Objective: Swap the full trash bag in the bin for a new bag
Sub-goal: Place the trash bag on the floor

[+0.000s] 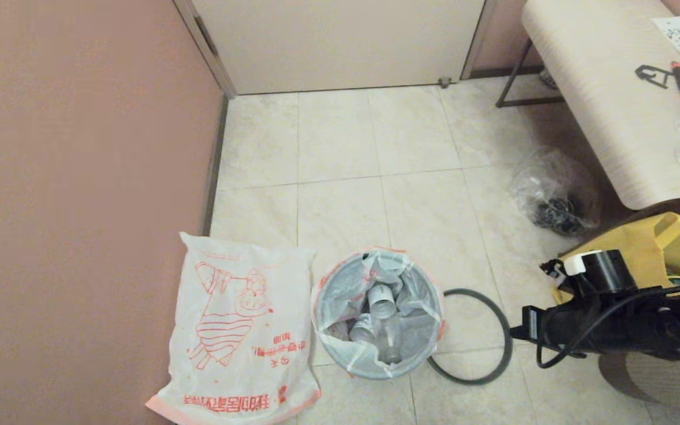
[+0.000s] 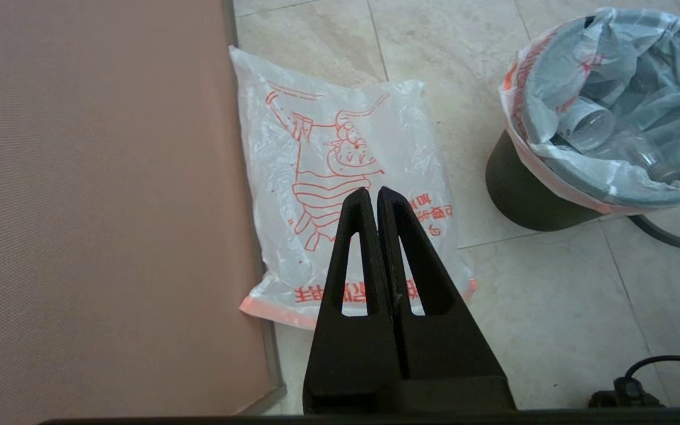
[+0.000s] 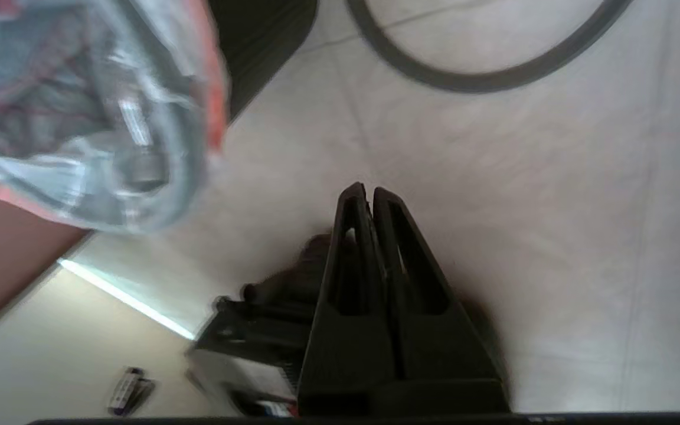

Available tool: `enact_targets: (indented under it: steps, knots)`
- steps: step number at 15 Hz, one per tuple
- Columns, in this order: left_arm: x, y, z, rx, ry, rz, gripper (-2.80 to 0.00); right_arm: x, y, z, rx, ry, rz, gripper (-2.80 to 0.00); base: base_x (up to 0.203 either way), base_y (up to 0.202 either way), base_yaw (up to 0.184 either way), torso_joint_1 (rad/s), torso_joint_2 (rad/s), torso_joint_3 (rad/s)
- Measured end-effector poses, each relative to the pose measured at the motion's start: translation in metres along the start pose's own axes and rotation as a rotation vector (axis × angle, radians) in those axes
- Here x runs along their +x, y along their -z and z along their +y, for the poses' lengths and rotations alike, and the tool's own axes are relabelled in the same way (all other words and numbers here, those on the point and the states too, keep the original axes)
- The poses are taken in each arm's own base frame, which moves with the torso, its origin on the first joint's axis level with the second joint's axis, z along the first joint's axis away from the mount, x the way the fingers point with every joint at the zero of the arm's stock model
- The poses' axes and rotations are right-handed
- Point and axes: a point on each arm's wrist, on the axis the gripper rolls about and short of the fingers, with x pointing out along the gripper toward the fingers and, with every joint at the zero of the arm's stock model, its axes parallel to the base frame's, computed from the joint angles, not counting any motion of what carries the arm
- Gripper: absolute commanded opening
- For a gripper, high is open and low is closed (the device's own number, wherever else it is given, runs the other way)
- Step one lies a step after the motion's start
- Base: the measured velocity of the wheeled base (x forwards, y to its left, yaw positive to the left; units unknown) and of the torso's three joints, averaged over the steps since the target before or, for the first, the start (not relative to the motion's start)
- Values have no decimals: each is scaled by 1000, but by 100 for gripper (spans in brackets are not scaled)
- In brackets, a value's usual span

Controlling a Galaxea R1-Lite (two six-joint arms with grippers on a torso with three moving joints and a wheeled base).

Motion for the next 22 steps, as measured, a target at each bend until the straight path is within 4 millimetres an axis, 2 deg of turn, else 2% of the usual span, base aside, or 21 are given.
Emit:
enact_targets:
  steps: [3,7,16,22]
  knots:
    - [0,0,0,0,0,0,-280,2,9,18,90,2,7,-280,0,0,0,0,0,0]
    - [0,0,0,0,0,0,-280,13,20,32,89,23,6,-280,0,0,0,0,0,0]
    - [0,0,0,0,0,0,-280,10,26,37,85,18,14,-280,0,0,0,0,0,0]
    - [0,0,0,0,0,0,-280,5,23,41,73,11,-12,-280,0,0,0,0,0,0]
